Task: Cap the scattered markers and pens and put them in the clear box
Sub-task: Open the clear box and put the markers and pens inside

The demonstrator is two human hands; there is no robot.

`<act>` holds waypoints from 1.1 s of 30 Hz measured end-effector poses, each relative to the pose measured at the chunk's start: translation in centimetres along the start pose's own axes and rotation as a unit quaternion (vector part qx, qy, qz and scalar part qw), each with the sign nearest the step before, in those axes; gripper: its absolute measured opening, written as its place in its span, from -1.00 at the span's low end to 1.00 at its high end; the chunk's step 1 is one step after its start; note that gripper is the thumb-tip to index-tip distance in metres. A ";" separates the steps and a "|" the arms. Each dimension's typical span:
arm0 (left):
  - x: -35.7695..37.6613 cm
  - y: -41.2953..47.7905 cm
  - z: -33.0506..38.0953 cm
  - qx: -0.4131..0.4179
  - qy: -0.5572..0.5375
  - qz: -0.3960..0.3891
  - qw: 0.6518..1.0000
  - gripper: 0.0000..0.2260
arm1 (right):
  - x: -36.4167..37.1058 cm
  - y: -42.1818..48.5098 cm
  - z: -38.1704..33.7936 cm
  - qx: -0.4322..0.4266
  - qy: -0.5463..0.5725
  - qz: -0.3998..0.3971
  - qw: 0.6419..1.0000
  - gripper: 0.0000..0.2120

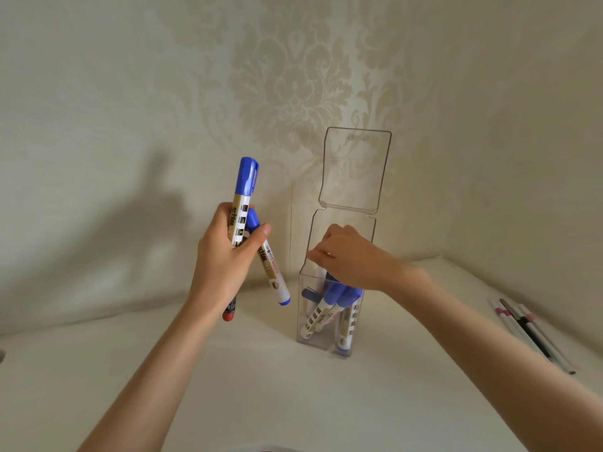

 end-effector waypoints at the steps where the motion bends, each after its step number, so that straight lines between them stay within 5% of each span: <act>1: -0.2 0.0 -0.2 -0.001 -0.001 0.000 1.000 -0.86 | -0.5 -0.2 -0.1 -0.012 0.031 0.001 0.999 -0.75; 5: -0.6 -0.1 -0.6 -0.002 -0.006 0.002 1.000 -0.87 | -1.1 -0.2 -1.1 -0.037 0.120 -0.020 0.992 -0.83; 8: -0.3 -0.4 -0.4 0.001 -0.010 -0.004 1.000 -0.86 | -0.2 0.6 -1.8 -0.070 0.019 -0.020 0.997 -0.84; 18: 0.4 -1.2 -0.2 0.007 -0.004 -0.022 1.000 -0.86 | 1.5 -1.2 -1.6 -0.119 0.090 -0.102 0.984 -0.49; 27: 0.8 -1.6 0.3 0.012 0.000 -0.028 1.000 -0.86 | 0.9 -1.7 -1.9 -0.180 0.009 -0.013 0.984 -0.70; 31: 1.1 -1.6 0.7 0.013 -0.004 -0.030 0.999 -0.87 | 1.6 -1.9 -1.3 -0.174 -0.093 -0.048 0.979 -0.60; 33: 1.2 -1.6 0.7 0.015 -0.005 -0.032 0.999 -0.87 | 0.7 -2.5 -1.1 -0.175 -0.060 -0.019 0.983 -0.62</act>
Point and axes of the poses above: each hand's wrist, its own y-axis towards the middle knuckle, its own x-axis out of the palm, z = x × y, the point moved 8 cm from there along y, towards the middle knuckle, and after that the axes turned 8 degrees about y, right-handed, at the moved point
